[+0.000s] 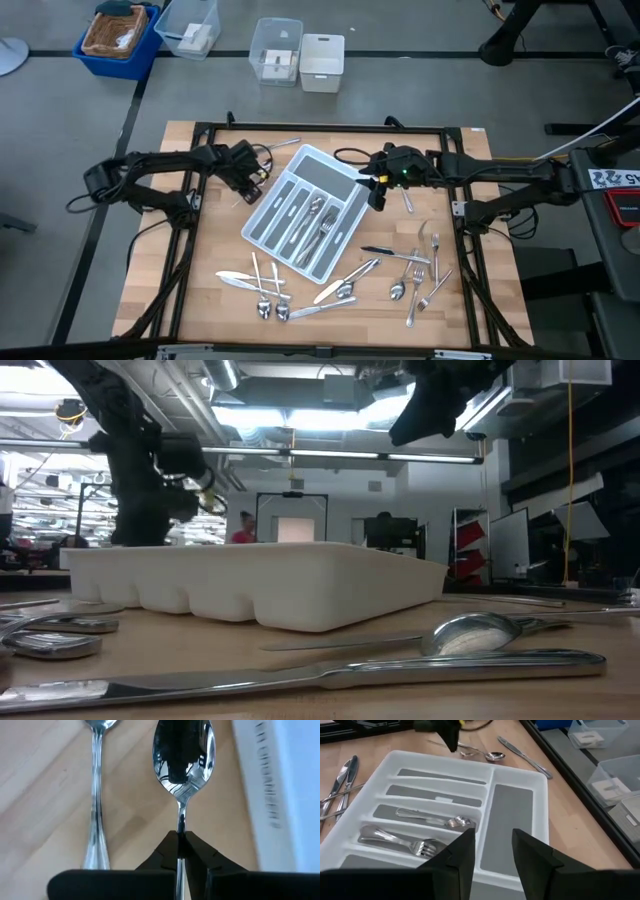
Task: Sort silverware
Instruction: Put the silver spoon into the white cutlery tray, then put the silver knife into the white cutlery tray
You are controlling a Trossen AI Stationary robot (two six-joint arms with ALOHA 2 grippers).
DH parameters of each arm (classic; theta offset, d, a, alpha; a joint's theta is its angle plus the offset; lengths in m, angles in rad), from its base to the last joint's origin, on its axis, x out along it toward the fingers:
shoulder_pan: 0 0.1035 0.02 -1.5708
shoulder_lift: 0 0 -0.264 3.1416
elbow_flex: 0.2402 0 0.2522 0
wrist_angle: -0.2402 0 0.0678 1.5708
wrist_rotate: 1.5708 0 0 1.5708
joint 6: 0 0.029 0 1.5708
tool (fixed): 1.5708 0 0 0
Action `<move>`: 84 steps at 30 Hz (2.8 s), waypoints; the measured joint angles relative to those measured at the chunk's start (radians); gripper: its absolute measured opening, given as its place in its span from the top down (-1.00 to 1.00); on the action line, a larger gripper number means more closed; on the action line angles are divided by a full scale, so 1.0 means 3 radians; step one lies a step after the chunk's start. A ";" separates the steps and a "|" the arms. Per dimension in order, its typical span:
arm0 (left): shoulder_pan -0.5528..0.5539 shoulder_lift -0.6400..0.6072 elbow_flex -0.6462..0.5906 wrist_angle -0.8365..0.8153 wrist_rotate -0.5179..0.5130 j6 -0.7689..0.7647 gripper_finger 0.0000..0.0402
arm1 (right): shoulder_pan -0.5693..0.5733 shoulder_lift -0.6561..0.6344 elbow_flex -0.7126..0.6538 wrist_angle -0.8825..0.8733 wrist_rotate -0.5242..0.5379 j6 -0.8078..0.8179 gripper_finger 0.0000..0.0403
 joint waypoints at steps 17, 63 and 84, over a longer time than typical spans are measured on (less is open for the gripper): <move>-0.0747 -0.0921 0.0009 0.0841 0.0379 -0.1621 0.98 | 0.0000 -0.0403 0.0000 -0.0562 0.0009 0.0006 0.34; -0.2197 0.1340 0.0022 0.3302 -0.1220 -0.2616 0.87 | 0.0005 -0.0316 -0.0011 -0.1701 -0.0853 0.0954 0.34; -0.2176 0.0972 0.0019 0.3378 -0.1137 -0.2499 0.61 | 0.1169 0.0220 -0.0014 -0.1724 -0.0928 0.1439 0.34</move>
